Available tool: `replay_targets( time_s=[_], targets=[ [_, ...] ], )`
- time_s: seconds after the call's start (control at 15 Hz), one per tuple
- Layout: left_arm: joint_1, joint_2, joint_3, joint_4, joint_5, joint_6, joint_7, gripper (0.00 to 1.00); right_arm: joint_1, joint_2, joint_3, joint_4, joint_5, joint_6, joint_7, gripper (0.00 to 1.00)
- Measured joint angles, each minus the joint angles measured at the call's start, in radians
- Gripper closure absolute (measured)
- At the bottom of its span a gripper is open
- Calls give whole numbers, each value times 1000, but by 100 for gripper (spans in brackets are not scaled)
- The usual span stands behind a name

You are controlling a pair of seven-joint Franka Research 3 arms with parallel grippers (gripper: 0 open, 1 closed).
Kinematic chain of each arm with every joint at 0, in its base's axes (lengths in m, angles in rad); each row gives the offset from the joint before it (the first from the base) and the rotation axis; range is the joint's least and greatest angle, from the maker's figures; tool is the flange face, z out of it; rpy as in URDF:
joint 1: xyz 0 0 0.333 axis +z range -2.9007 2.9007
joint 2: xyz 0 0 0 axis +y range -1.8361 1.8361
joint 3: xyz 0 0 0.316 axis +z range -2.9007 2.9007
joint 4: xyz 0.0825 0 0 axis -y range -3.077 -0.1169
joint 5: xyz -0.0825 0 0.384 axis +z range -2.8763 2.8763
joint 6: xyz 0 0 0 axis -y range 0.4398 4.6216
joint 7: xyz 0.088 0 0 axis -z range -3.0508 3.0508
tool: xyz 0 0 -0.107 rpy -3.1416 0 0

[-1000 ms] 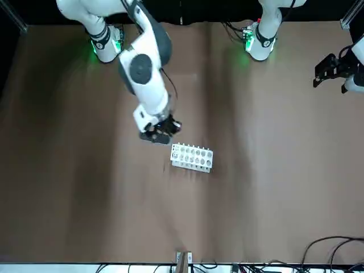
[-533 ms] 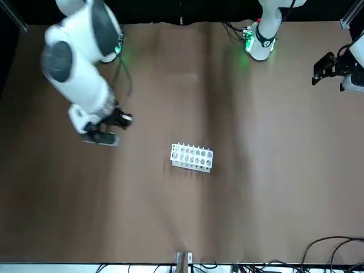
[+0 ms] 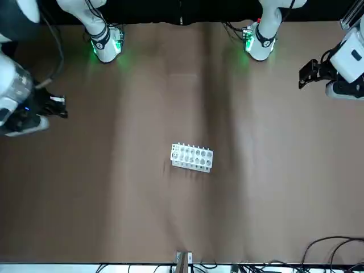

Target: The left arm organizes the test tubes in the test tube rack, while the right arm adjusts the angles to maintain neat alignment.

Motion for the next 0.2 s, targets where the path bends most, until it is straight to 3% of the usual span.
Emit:
replay_targets(
  time_s=[0.2],
  targets=[
    [3, 6, 0, 0, 0, 0, -4, 0, -15, -105, 3, -151, -5, 97, -14, 98]
  ],
)
